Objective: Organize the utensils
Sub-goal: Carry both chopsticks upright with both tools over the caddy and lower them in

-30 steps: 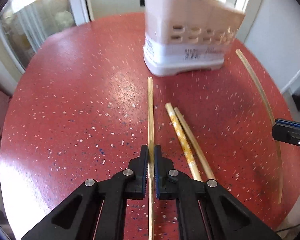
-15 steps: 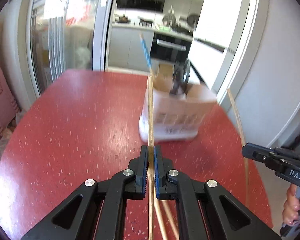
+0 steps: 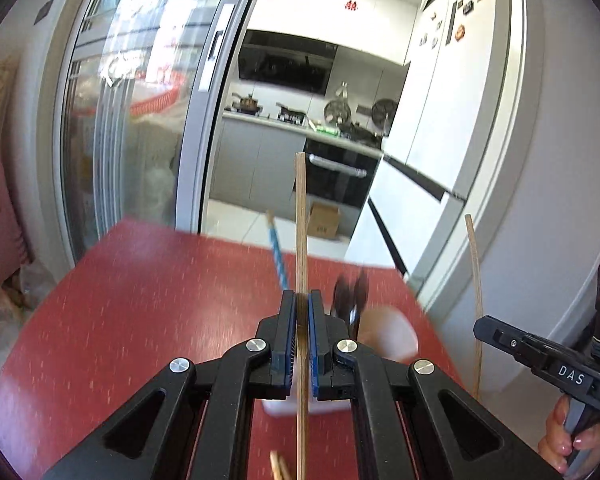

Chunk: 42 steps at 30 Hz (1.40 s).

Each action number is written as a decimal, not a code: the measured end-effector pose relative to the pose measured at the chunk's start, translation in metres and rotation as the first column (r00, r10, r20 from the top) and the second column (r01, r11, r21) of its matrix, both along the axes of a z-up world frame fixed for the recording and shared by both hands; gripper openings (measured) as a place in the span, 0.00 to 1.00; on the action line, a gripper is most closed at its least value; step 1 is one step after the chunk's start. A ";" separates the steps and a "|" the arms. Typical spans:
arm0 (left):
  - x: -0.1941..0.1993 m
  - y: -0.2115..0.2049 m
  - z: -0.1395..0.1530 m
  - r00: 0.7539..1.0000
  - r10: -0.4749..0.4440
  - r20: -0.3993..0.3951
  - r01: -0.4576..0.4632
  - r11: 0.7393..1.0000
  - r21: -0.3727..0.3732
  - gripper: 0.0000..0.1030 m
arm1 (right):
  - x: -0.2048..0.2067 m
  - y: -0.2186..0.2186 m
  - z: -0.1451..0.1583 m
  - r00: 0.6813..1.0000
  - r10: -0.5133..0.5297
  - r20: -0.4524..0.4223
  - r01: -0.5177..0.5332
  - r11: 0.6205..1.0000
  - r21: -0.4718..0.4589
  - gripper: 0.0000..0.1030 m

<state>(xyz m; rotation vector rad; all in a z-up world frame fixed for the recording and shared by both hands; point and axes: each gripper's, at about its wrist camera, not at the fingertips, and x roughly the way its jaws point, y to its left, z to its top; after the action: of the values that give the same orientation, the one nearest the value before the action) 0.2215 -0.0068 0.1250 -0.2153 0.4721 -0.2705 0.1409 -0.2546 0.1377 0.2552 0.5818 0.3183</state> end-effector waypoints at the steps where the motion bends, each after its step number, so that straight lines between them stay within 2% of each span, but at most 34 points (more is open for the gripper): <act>1: 0.005 -0.001 0.002 1.000 -0.001 0.011 0.001 1.000 -0.009 0.34 | 0.006 -0.001 0.006 1.000 -0.007 0.022 0.006 1.000 0.008 0.06; 6: 0.039 -0.006 0.021 0.996 -0.009 0.090 0.013 0.999 -0.046 0.34 | 0.040 -0.003 0.019 0.993 -0.042 0.106 0.040 0.999 0.023 0.06; 10: 0.061 -0.014 0.022 0.993 -0.008 0.116 0.014 0.999 -0.049 0.34 | 0.068 -0.002 0.024 0.984 -0.069 0.163 0.065 0.997 0.028 0.06; 14: 0.082 -0.018 0.011 0.991 0.007 0.131 0.000 0.998 -0.055 0.34 | 0.093 0.003 0.018 0.971 -0.099 0.217 0.100 0.995 0.005 0.06; 21: 0.101 -0.017 -0.021 0.990 0.042 0.133 -0.033 0.997 -0.067 0.34 | 0.120 0.015 -0.013 0.964 -0.105 0.244 0.123 0.991 -0.059 0.06; 28: 0.102 -0.019 -0.045 0.990 0.057 0.131 -0.049 0.997 -0.063 0.34 | 0.124 0.028 -0.045 0.959 -0.093 0.267 0.135 0.981 -0.142 0.06; 33: 0.090 -0.028 -0.055 0.987 0.062 0.150 -0.061 0.998 -0.008 0.34 | 0.115 0.036 -0.059 0.954 -0.076 0.292 0.137 0.971 -0.196 0.06; 42: 0.069 -0.035 -0.069 0.990 0.061 0.124 -0.071 0.994 0.078 0.34 | 0.089 0.044 -0.075 0.958 -0.041 0.285 0.112 0.965 -0.238 0.06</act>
<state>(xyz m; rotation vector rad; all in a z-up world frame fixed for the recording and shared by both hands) 0.2905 -0.0420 0.0561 -0.1326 0.3538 -0.1979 0.2297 -0.2107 0.0625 -0.0143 0.3276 0.1970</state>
